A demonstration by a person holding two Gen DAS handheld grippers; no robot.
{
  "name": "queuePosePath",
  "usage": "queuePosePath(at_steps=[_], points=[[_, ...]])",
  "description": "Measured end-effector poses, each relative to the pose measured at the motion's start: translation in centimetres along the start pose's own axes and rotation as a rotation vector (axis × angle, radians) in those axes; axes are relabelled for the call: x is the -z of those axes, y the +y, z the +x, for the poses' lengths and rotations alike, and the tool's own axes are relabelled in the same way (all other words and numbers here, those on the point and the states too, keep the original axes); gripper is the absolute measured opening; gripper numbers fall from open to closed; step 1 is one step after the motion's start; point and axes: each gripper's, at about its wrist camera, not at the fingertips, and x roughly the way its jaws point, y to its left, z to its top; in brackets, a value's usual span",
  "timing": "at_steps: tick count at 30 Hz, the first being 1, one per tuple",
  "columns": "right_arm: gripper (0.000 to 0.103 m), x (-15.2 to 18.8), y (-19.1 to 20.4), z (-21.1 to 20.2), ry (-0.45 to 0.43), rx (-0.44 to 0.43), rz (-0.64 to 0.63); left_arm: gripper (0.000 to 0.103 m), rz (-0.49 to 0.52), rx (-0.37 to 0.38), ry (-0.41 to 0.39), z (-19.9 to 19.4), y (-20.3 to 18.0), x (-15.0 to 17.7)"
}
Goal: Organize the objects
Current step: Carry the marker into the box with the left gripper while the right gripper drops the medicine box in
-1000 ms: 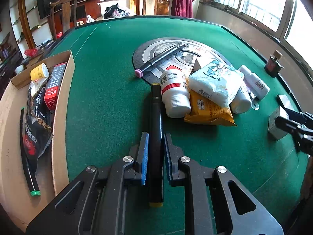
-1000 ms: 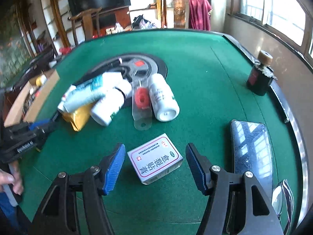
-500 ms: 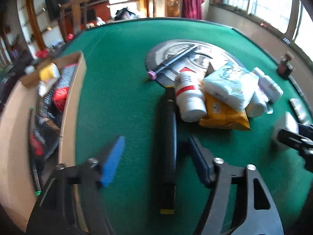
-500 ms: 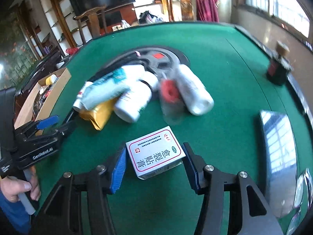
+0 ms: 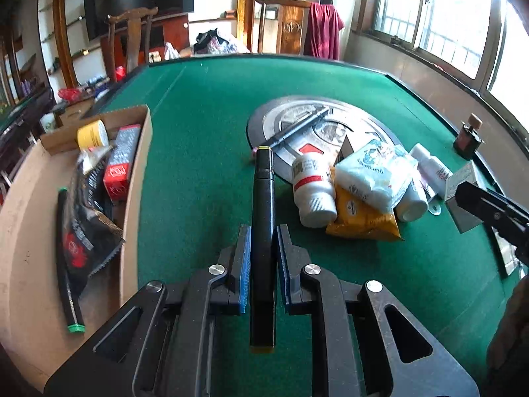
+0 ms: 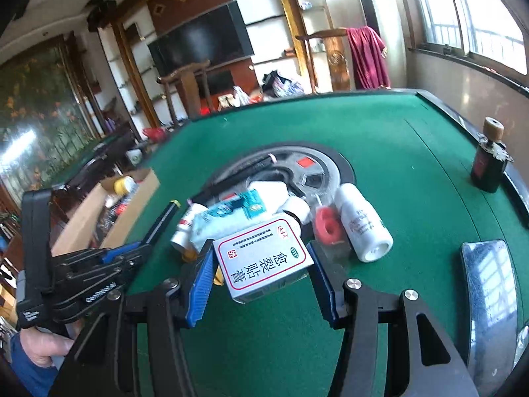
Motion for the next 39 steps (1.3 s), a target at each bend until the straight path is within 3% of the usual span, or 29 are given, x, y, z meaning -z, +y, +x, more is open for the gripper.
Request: queuePosePath(at_steps=[9,22,39], points=[[0.055,0.4,0.9,0.5,0.008,-0.019,-0.032,0.014,0.032,-0.058,-0.067,-1.3,-0.5,0.0],[0.055,0.8,2.8,0.3,-0.021,0.03,-0.083,0.014,0.019,-0.105,-0.171,-4.2,0.2,0.2],[0.054,1.4,8.8,2.1,0.005,-0.046,-0.115,0.015,-0.047,-0.122,-0.224,-6.5,3.2,1.1]])
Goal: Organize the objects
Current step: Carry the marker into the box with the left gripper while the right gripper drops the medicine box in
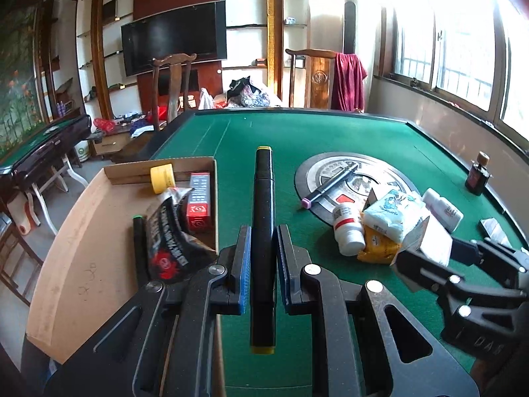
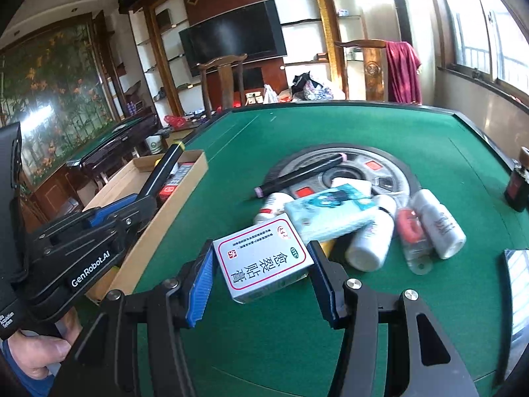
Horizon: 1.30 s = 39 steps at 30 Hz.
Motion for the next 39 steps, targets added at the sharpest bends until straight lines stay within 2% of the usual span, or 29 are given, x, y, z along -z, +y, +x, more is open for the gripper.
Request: queuePosePath(at_steps=[7,12,20,26,31,39], points=[[0.054,-0.3,3.2,0.9,0.004,-0.029,-0.055,0.015,-0.06,-0.011,-0.015,-0.4,2.7,-0.3],[0.054,-1.1,6.9,1.6,-0.005,-0.08,-0.127,0.015,-0.16,-0.06,-0.028,-0.6,7.1,-0.6],[0.054,-1.2,13.7,3.7,0.017,-0.175,-0.257,0.015,-0.299,-0.135,0.023,0.3,13.2,0.1],[0.054,0.3,16.2,5.9,0.084,-0.216,-0.35,0.015,-0.331,-0.152,0.094,1.3,14.7,0.6],[0.054,1.1,15.6,7.5,0.164,-0.267,-0.325,0.015,-0.319,-0.148,0.152,2.4,14.6,1.0],[0.054,1.8,16.4,7.8,0.177,-0.283,-0.371,0.015,-0.308,-0.141,0.209,3.6,14.4,1.3]])
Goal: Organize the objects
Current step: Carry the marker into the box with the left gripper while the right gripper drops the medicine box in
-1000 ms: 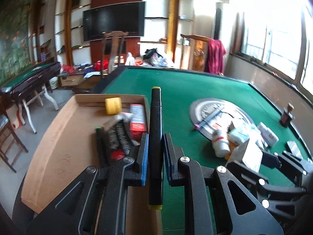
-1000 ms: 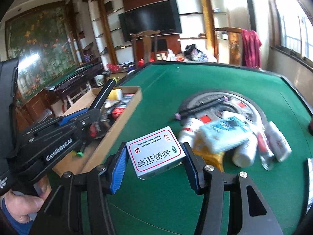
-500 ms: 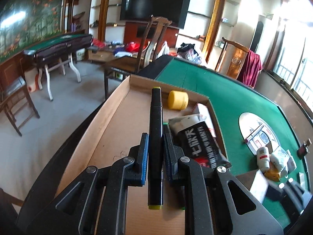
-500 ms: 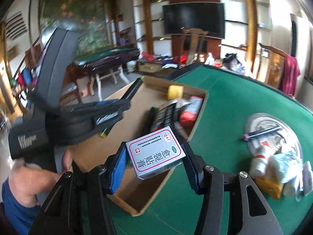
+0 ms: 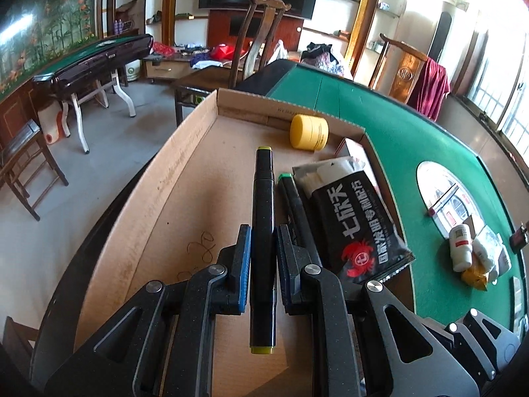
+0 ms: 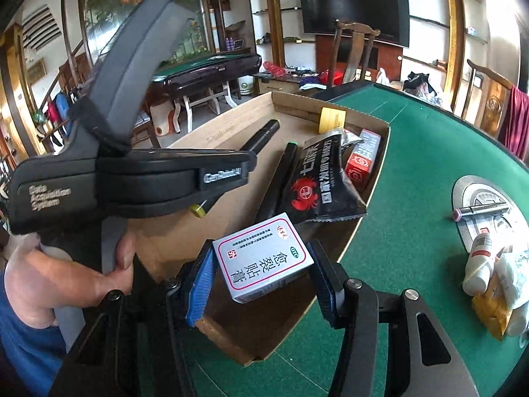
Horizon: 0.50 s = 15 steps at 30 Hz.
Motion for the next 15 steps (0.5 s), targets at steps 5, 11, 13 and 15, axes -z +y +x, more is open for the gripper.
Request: queuePosePath(at_steps=[5,11,13,15], points=[[0.056,0.0,0.3,0.0,0.002,0.002,-0.006,0.015,0.004,-0.004,0.031,0.6,0.0,0.1],[0.056,0.1,0.6,0.0,0.009,0.015,-0.027,0.015,-0.007,-0.004,0.049,0.9,0.3,0.1],[0.056,0.0,0.5,0.0,0.012,0.006,-0.02,0.015,-0.012,-0.004,0.058,1.0,0.4,0.0],[0.057,-0.1,0.5,-0.2,0.011,0.008,-0.013,0.019,-0.019,-0.001,0.063,1.1,0.5,0.0]])
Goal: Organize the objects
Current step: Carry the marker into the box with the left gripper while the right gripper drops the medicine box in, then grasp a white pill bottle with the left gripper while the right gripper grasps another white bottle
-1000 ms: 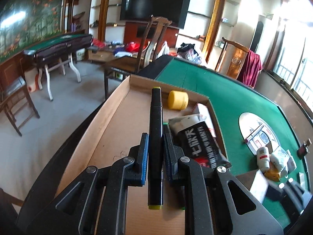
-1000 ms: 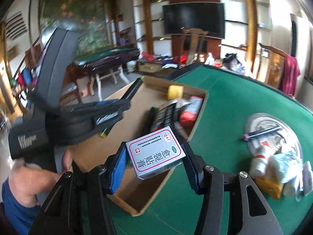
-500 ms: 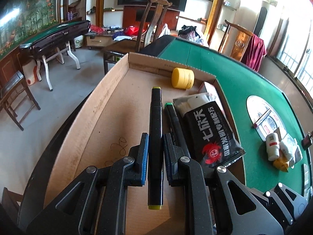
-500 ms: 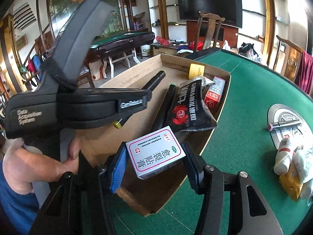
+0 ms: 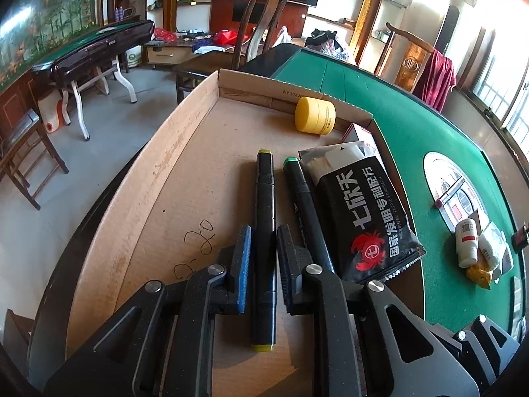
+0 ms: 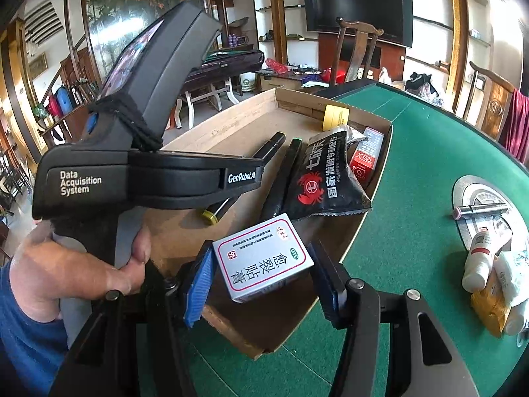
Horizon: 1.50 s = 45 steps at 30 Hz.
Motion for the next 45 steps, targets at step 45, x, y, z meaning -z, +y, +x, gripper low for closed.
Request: queuePosePath(at_steps=[45], points=[[0.066,3.6,-19.1,-15.4,-0.333,0.315,0.429,0.02,0.184,0.168,-0.173,-5.3,-7.6,0.3]])
